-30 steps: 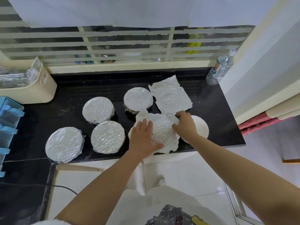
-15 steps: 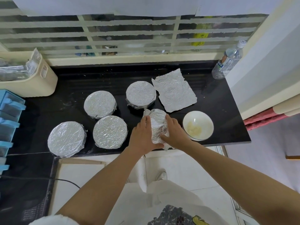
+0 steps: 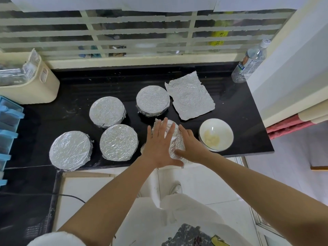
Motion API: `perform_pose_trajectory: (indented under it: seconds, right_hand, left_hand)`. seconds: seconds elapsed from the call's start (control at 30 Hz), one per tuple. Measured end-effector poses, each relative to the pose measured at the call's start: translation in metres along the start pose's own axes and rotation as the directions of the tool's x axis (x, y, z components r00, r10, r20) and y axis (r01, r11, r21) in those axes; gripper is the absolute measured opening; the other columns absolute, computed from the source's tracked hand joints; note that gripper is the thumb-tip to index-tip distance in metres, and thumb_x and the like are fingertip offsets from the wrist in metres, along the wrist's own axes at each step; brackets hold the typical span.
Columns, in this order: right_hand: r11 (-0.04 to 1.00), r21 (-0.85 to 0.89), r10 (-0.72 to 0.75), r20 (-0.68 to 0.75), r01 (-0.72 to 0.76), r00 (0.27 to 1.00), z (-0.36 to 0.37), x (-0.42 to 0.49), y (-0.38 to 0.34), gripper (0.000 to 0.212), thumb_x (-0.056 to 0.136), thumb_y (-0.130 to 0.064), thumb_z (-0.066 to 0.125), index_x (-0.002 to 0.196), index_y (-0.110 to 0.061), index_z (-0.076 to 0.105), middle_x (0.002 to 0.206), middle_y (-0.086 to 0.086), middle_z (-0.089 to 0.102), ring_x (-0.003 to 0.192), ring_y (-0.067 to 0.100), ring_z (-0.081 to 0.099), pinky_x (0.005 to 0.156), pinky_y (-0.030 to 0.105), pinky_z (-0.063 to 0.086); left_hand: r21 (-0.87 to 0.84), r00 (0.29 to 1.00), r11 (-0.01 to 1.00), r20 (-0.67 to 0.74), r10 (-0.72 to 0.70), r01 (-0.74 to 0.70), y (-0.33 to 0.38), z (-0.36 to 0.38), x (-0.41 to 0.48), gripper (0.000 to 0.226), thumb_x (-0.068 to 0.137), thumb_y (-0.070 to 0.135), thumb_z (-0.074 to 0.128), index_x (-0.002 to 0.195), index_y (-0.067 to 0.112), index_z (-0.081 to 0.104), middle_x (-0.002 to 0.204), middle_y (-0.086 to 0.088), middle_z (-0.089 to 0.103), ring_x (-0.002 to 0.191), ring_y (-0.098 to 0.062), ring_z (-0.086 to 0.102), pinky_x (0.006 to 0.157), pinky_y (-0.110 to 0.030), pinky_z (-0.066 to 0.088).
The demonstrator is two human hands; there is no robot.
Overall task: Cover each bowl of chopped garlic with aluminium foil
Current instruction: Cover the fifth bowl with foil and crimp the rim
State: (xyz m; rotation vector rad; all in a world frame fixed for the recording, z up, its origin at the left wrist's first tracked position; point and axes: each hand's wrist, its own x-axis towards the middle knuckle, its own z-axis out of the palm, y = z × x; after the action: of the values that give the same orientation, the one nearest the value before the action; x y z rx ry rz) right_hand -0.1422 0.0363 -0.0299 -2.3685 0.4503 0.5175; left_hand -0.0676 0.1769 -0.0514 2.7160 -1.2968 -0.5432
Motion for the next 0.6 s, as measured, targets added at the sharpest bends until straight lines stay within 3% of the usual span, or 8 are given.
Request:
perform_pose_trajectory:
  seconds: [0.13,0.23,0.37,0.43,0.5,0.6]
  right_hand:
    - [0.998,-0.059,-0.031,0.029,0.032,0.999,-0.003,0.002,0.004,0.100,0.087,-0.031,0.068,0.154,-0.014,-0.004,0.155,0.012,0.019,0.131,0.030,0.043,0.101,0.035,0.039]
    - [0.971,-0.217,-0.098,0.015,0.099,0.995,-0.008,0.006,0.005,0.106,0.082,-0.037,0.072,0.154,-0.011,-0.002,0.154,0.012,0.022,0.138,0.031,0.031,0.109,0.039,0.035]
    - [0.888,-0.402,-0.201,0.101,0.225,0.974,-0.014,0.012,0.001,0.132,0.066,-0.047,0.081,0.152,-0.014,-0.015,0.161,0.010,-0.009,0.149,0.028,-0.009,0.120,0.043,0.010]
    - [0.869,-0.427,-0.174,0.207,0.249,0.963,-0.013,0.017,0.002,0.142,0.063,-0.045,0.084,0.149,-0.015,-0.024,0.159,0.010,-0.021,0.148,0.028,-0.017,0.121,0.044,0.006]
    - [0.865,-0.438,-0.148,0.239,0.243,0.960,-0.009,0.023,0.002,0.148,0.059,-0.041,0.088,0.147,-0.015,-0.029,0.159,0.011,-0.023,0.148,0.029,-0.016,0.121,0.045,0.012]
    - [0.876,-0.422,-0.174,0.176,0.234,0.969,-0.007,0.025,0.003,0.148,0.056,-0.038,0.090,0.149,-0.009,-0.021,0.157,0.014,0.002,0.146,0.032,0.010,0.117,0.043,0.025]
  left_hand:
    - [-0.025,0.999,0.999,0.016,-0.033,0.033,-0.004,0.011,0.001,0.140,0.059,0.090,0.057,0.156,0.014,-0.011,0.163,-0.009,-0.019,0.151,-0.027,-0.016,0.122,-0.048,0.011]
    - [-0.039,1.000,0.999,-0.020,-0.020,0.019,-0.004,0.013,0.000,0.139,0.058,0.087,0.061,0.156,0.012,-0.001,0.164,-0.009,-0.008,0.151,-0.027,-0.004,0.117,-0.045,0.026]
    - [-0.055,0.999,0.998,-0.026,-0.028,0.026,-0.003,0.011,0.001,0.138,0.058,0.082,0.067,0.156,0.013,-0.001,0.164,-0.008,-0.002,0.151,-0.026,0.000,0.114,-0.044,0.032]
    - [-0.072,0.999,0.997,-0.037,-0.024,0.022,-0.003,0.011,0.002,0.138,0.058,0.081,0.068,0.156,0.013,-0.001,0.163,-0.008,0.001,0.151,-0.025,0.001,0.114,-0.043,0.032]
    - [-0.108,0.998,0.994,-0.061,-0.021,0.014,-0.005,0.012,0.002,0.140,0.055,0.079,0.072,0.156,0.011,0.003,0.162,-0.009,0.006,0.151,-0.026,0.003,0.114,-0.042,0.034]
    - [-0.141,0.998,0.990,-0.055,-0.028,0.020,-0.006,0.014,0.002,0.143,0.053,0.077,0.075,0.157,0.012,0.000,0.162,-0.011,0.003,0.151,-0.027,0.001,0.118,-0.040,0.028]
